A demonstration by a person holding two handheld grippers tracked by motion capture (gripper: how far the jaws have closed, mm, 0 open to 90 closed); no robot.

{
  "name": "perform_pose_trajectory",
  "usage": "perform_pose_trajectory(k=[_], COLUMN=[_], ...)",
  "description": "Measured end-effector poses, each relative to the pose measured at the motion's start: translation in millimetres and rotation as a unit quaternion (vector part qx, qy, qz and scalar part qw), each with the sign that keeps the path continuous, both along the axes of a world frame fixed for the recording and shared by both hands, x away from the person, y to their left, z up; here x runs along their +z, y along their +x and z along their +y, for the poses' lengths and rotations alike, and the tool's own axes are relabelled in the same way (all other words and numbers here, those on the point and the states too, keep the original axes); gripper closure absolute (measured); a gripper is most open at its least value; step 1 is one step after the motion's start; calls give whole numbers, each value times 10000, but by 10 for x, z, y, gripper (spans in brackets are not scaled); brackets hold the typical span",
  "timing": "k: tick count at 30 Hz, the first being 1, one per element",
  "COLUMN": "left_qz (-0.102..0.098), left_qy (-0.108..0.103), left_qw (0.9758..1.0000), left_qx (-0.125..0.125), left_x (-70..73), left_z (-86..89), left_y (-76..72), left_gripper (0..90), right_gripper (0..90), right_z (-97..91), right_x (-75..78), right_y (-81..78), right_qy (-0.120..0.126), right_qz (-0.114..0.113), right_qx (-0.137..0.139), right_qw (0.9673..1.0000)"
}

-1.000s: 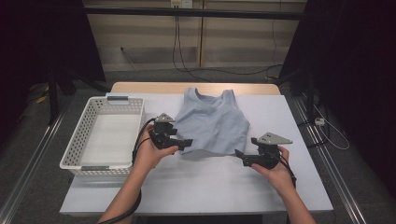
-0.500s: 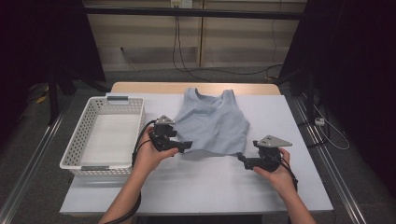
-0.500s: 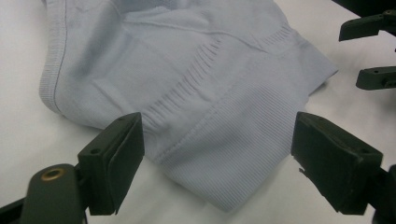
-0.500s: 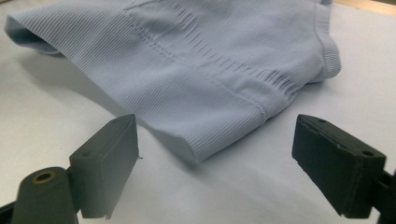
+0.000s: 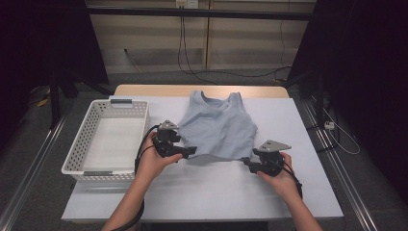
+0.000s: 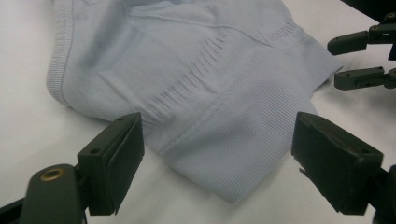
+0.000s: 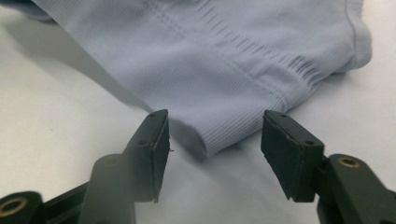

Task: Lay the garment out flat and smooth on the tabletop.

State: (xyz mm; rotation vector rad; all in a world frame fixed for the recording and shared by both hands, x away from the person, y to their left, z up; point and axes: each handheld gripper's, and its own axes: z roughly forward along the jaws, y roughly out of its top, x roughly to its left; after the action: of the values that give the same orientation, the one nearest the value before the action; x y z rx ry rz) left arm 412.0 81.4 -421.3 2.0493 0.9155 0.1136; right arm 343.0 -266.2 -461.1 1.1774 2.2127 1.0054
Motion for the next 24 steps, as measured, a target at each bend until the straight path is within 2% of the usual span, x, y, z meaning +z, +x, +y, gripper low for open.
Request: perform_pose_trajectory(k=[2,4,6,8,9,12,24], left_qz=[10,14,9,16,25,36,64], left_qy=[-10,-15,-21,-29,-23,-21,-102], left_qw=[10000,10000,10000,10000,10000,10000,9999], left_qx=[-8,-16,-9,8,-5,-24,-53], left_x=[1,0,-7,-14,-14,-15,-11], left_z=[6,6,3,1,3,-1,-6], left_y=[-4,-8,-9,-13,-13,-17,-29], left_gripper=[173,173,173,173,173,174,181], right_gripper=[514,565,655,726,767,848,881], right_z=[14,15,11,6,5,-4,-94], right_x=[-23,-46,-49,-52,-51,-42,164], right_y=[14,37,51,63,65,73,71], right_qy=[-118,-95,14,21,117,169,657], right_qz=[58,119,179,173,247,259,-130], right_qx=[-40,-96,-116,-128,-136,-107,-190], right_qw=[9999,9998,9998,9998,9995,9995,9976])
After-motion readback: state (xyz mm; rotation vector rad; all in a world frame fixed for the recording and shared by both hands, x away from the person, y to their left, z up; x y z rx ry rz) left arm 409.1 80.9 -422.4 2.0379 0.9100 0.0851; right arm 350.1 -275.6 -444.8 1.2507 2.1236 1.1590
